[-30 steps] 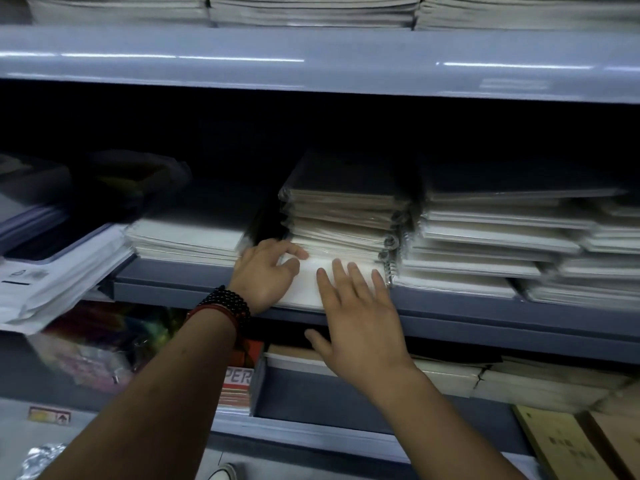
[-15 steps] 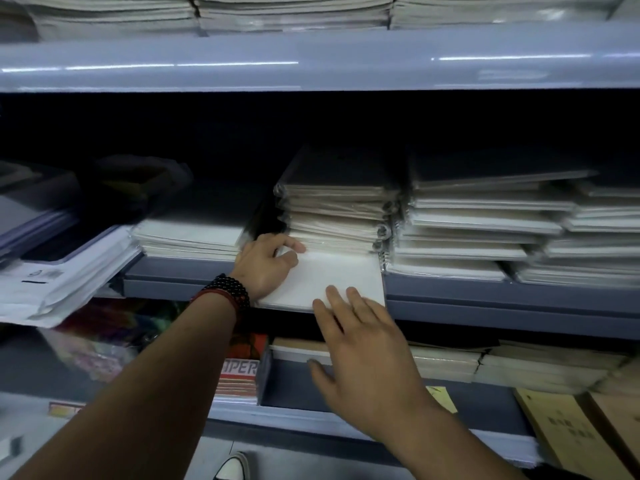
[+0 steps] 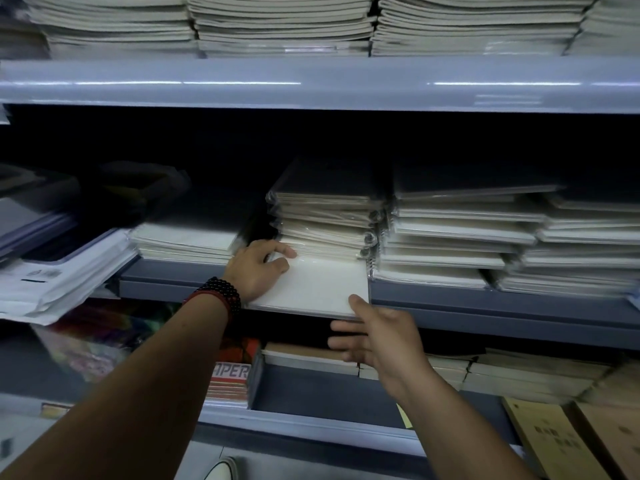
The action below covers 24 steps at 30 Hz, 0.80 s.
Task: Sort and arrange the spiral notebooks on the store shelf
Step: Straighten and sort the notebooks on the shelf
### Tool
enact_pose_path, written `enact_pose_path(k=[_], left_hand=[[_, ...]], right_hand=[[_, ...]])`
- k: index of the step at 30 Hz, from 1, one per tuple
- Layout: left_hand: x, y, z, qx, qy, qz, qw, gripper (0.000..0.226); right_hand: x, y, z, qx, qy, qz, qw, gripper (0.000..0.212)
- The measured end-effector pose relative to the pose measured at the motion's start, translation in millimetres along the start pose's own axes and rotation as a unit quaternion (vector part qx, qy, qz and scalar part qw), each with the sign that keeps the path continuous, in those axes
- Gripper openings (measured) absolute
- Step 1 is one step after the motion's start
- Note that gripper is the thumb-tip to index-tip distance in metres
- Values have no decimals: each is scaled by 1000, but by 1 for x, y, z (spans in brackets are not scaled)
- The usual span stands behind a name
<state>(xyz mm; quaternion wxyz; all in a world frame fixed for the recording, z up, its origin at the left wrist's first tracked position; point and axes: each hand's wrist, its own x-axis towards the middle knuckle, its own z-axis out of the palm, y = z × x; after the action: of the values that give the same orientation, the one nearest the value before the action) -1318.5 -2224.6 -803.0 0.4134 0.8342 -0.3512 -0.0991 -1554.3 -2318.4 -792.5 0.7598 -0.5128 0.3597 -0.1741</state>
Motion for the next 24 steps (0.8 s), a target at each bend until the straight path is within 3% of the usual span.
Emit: enact_pose_path(k=[3, 9, 19, 24], left_hand=[[0, 1, -2, 1, -2, 3, 1000, 21], [0, 3, -2, -5, -3, -4, 1000, 18], [7, -1, 0, 13, -8, 18, 1000, 26], [5, -2, 2, 34, 5, 14, 999, 26]], right_hand=[[1, -3, 1, 58, -26, 2, 998, 28], [-9, -2, -6, 54, -38, 24, 998, 19], [-18, -9, -25, -46, -120, 97, 987, 33], [6, -14, -7, 43, -82, 91, 992, 32]])
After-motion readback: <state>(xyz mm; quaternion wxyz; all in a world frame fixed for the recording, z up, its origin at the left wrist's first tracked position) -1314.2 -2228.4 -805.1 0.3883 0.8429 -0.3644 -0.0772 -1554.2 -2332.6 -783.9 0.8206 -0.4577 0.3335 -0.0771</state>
